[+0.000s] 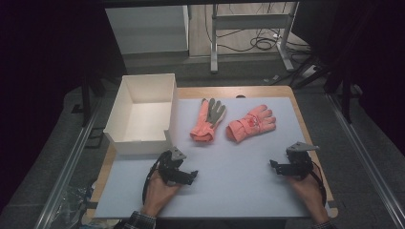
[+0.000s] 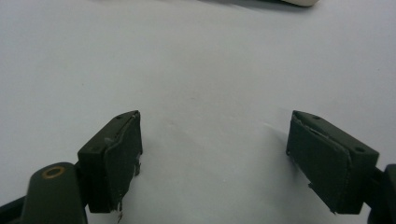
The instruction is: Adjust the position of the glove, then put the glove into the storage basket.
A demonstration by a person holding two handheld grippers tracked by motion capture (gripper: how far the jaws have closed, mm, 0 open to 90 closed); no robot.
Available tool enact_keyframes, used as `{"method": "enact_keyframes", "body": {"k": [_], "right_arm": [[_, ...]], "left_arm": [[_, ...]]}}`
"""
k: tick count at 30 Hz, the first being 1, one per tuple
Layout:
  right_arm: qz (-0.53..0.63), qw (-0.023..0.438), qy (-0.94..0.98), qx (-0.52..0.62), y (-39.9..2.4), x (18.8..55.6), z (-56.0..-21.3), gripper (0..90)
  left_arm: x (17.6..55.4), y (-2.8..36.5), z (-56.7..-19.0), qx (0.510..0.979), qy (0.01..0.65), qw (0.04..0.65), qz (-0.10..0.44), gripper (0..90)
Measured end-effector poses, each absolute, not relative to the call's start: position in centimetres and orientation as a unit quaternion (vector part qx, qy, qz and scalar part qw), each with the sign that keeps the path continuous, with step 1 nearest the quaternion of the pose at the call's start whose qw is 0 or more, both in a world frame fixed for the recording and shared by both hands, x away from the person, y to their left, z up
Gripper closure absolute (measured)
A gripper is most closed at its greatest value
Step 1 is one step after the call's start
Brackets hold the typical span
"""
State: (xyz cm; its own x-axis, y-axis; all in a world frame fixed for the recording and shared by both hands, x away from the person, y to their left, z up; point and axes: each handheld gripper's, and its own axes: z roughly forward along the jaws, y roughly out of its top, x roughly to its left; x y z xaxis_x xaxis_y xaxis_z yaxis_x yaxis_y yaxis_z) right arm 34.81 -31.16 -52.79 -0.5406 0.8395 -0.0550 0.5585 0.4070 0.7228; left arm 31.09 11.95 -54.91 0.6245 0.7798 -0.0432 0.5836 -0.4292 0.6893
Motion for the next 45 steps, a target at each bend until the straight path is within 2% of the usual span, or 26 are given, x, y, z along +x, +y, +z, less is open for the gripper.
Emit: {"method": "enact_keyframes", "body": {"k": [13,29,45], "right_arm": [[0.327,0.210,0.812,0.436,-31.1,34.9,-52.8,12.9],[0.322,0.211,0.816,0.432,-30.9,35.0,-52.5,14.6],[0.346,0.188,0.819,0.417,-28.7,35.4,-51.3,15.7]], "left_arm": [[31.1,12.0,-54.9,0.835,0.407,0.343,0.143,1.7],[31.1,12.0,-54.9,0.835,0.406,0.342,0.144,1.7],[31.1,12.0,-54.9,0.835,0.407,0.342,0.144,1.7]]}}
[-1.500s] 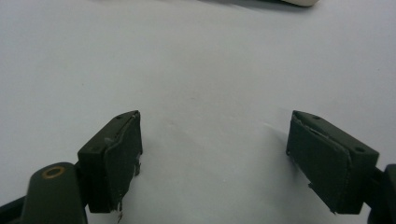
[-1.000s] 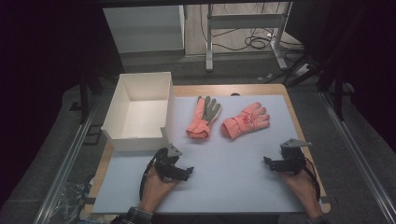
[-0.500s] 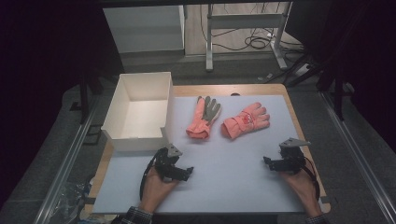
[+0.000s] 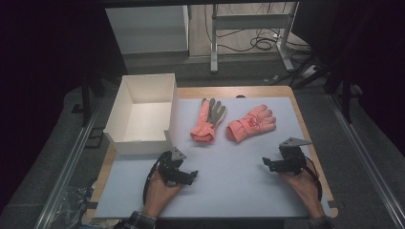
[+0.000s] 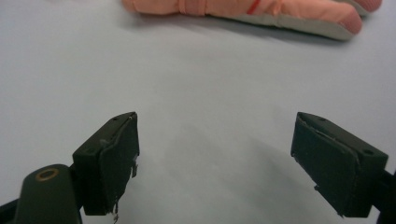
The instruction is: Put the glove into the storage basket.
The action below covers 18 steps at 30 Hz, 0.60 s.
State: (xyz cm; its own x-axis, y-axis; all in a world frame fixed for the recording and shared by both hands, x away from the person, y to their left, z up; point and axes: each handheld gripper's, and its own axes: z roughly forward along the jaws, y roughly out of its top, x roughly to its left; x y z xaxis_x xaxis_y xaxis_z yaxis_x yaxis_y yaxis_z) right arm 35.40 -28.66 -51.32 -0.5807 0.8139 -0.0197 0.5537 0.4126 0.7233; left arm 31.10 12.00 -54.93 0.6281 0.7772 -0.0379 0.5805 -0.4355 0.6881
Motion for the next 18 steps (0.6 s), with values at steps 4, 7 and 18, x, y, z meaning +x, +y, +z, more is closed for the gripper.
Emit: {"method": "enact_keyframes", "body": {"k": [4,7,18], "right_arm": [[0.355,0.183,0.821,0.409,-27.5,35.8,-50.7,15.7],[0.360,0.179,0.823,0.401,-26.6,36.2,-50.1,15.7],[0.368,0.165,0.836,0.373,-22.9,38.4,-48.9,20.3]], "left_arm": [[31.1,12.0,-54.9,0.835,0.407,0.342,0.144,1.7],[31.1,12.0,-54.9,0.835,0.407,0.342,0.144,1.7],[31.1,12.0,-54.9,0.835,0.406,0.342,0.144,1.7]]}}
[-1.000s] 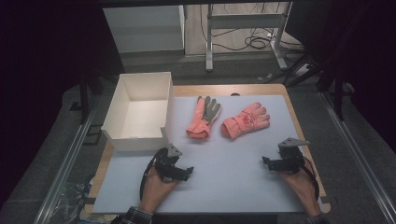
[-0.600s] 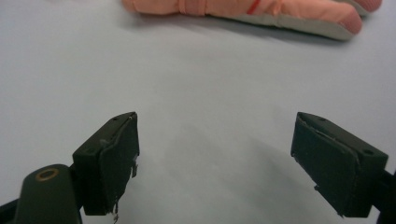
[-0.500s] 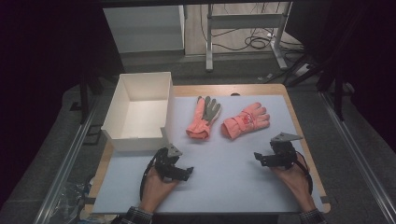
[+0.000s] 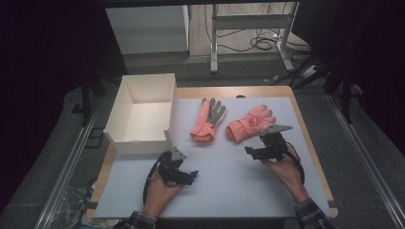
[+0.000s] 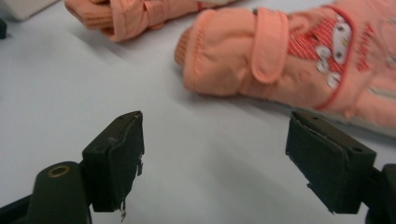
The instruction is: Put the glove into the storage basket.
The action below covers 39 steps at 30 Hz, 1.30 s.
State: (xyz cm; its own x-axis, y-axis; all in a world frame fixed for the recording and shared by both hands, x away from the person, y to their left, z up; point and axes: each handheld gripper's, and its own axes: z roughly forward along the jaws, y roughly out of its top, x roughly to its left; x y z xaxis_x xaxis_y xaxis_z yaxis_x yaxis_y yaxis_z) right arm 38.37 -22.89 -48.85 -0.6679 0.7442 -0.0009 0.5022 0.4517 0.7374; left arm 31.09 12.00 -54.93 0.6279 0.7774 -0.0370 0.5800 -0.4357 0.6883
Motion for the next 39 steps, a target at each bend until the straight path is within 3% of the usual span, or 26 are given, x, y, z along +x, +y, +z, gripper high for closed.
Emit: {"method": "enact_keyframes", "body": {"k": [22,39], "right_arm": [[0.367,0.168,0.849,0.340,-15.5,43.6,-47.4,25.4],[0.359,0.155,0.852,0.347,-11.3,48.1,-47.6,47.6]], "left_arm": [[31.1,12.0,-54.9,0.835,0.407,0.341,0.144,1.7],[31.1,12.0,-54.9,0.835,0.407,0.342,0.143,1.7]]}}
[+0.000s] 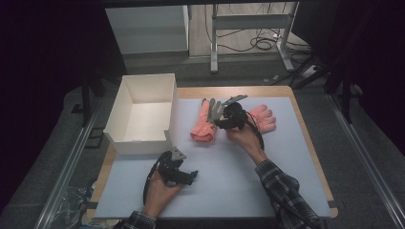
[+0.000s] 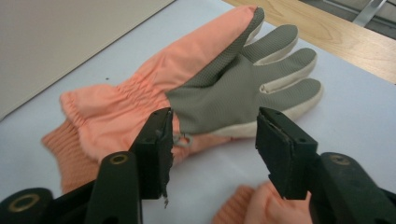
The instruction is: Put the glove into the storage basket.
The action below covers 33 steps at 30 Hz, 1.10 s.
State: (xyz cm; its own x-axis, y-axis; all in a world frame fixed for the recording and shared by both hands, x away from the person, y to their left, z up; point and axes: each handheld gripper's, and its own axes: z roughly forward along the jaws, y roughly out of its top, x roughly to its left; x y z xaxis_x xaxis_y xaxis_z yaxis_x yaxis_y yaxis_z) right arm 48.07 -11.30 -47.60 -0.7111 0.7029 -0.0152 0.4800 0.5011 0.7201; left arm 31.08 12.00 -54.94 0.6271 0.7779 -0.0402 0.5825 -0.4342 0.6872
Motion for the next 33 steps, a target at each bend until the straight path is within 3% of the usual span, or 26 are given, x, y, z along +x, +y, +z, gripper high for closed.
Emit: {"method": "enact_keyframes", "body": {"k": [14,17,25,33], "right_arm": [[0.337,0.146,0.849,0.379,-8.3,51.8,-49.7,48.0],[0.321,0.143,0.857,0.377,-7.8,52.1,-50.2,54.8],[0.303,0.147,0.858,0.388,-7.7,52.0,-50.5,84.5],[0.323,0.137,0.853,0.386,-8.3,51.7,-49.7,87.4]], "left_arm": [[31.1,12.0,-54.9,0.834,0.408,0.342,0.143,1.7],[31.1,12.0,-54.9,0.834,0.408,0.342,0.143,1.7],[31.1,12.0,-54.9,0.834,0.408,0.342,0.143,1.7],[31.1,12.0,-54.9,0.834,0.408,0.343,0.143,1.7]]}}
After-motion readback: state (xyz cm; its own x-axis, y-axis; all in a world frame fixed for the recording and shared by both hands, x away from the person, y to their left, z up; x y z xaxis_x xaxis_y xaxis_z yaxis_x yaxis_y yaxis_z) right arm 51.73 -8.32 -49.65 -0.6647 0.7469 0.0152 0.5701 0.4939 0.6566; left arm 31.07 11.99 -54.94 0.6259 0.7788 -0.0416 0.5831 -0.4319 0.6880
